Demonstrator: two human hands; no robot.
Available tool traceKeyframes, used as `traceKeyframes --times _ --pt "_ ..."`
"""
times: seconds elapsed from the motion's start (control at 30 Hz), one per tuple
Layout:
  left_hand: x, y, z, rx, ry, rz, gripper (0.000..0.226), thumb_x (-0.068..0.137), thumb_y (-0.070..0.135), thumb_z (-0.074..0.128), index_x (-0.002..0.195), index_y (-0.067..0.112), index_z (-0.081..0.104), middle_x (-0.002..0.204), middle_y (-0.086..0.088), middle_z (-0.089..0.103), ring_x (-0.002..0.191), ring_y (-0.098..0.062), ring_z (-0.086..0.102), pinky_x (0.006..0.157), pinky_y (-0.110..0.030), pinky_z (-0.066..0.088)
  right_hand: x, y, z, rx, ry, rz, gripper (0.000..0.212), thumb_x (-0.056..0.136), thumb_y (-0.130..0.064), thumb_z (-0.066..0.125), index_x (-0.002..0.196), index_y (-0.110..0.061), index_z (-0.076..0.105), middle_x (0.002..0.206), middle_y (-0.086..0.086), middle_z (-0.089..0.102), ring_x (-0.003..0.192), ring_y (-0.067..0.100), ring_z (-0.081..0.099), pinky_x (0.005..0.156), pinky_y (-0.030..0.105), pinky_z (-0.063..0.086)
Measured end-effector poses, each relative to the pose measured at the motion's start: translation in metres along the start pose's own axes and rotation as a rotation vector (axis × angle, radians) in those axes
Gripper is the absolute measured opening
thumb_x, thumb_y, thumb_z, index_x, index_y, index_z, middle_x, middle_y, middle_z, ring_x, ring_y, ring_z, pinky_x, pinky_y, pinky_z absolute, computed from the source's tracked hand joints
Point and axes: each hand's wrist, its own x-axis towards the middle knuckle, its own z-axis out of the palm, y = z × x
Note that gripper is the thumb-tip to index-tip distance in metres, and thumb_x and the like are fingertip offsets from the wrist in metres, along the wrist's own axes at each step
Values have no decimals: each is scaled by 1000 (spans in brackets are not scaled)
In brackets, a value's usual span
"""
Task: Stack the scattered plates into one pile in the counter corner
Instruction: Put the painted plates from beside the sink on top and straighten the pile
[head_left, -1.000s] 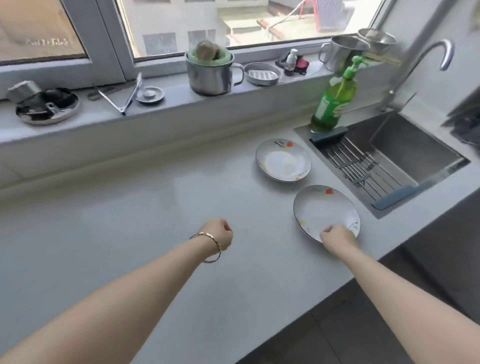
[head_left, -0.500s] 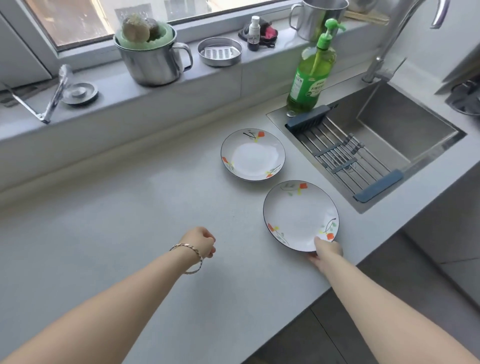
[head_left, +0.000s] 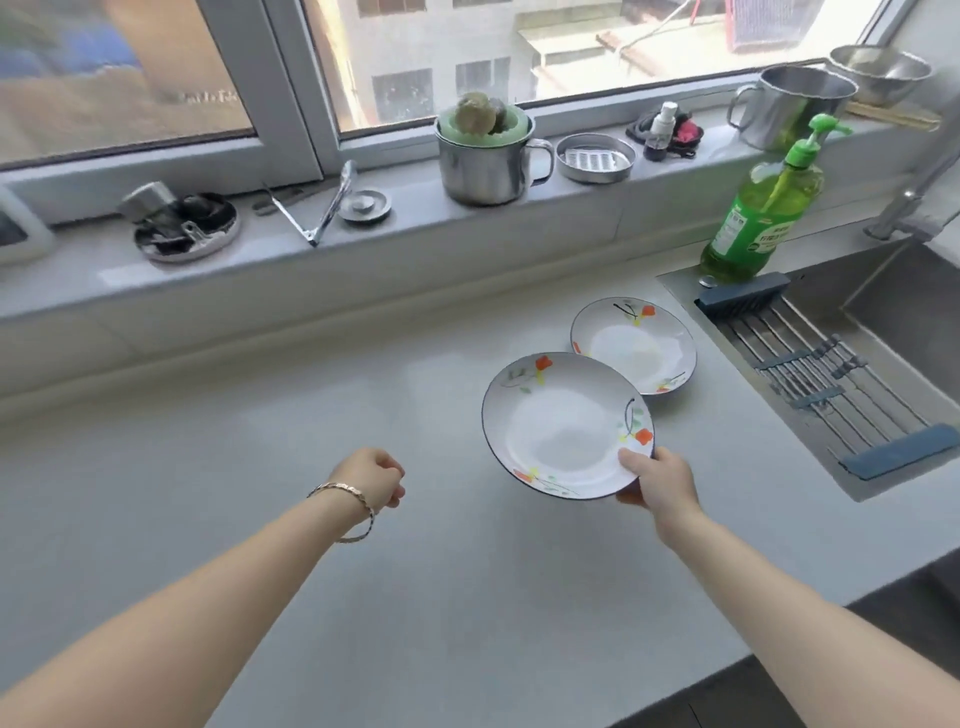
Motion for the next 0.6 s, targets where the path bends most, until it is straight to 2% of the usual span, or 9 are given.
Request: traceKeyframes --times 0.1,0.2,0.33,0.43,0.53,0.6 --pt "-9 -45 -53 -64 112 -41 26 88 3 39 71 17 53 63 0 61 57 -12 58 56 -21 41 -22 -11 64 -90 -143 -68 12 90 -4 49 91 -8 60 73 2 61 60 18 56 39 15 49" --pt "-29 -100 -111 -80 233 -56 27 88 5 40 69 20 52 62 3 60 57 -14 58 55 -20 41 -56 -16 135 -143 -293 -128 21 90 -4 49 77 -15 61 70 4 60 58 19 54 39 14 49" --pt "-65 -175 -193 -186 376 -103 27 88 5 39 69 19 51 65 2 60 64 -21 60 53 -19 39 -112 -18 233 -215 -464 -177 11 89 -4 51 87 -9 61 68 6 58 57 18 52 41 15 48" --pt "-98 -235 -248 -246 500 -142 21 88 4 40 76 14 54 65 0 60 69 -24 61 54 -21 40 -163 -14 307 -265 -572 -197 13 88 -3 53 80 -10 60 65 6 55 51 16 52 41 16 47" --pt "-130 -291 -295 -220 687 -197 22 86 8 43 71 21 53 84 -8 71 87 -28 67 75 -30 51 -211 -8 375 -326 -670 -236 15 86 -3 55 73 -10 60 60 7 54 34 4 52 38 13 46" --pt "-153 -325 -322 -195 808 -257 17 85 9 44 80 21 55 100 -10 71 97 -29 65 80 -30 48 -241 -1 415 -361 -730 -259 15 86 -4 57 73 -10 60 60 7 54 31 2 50 37 13 47"
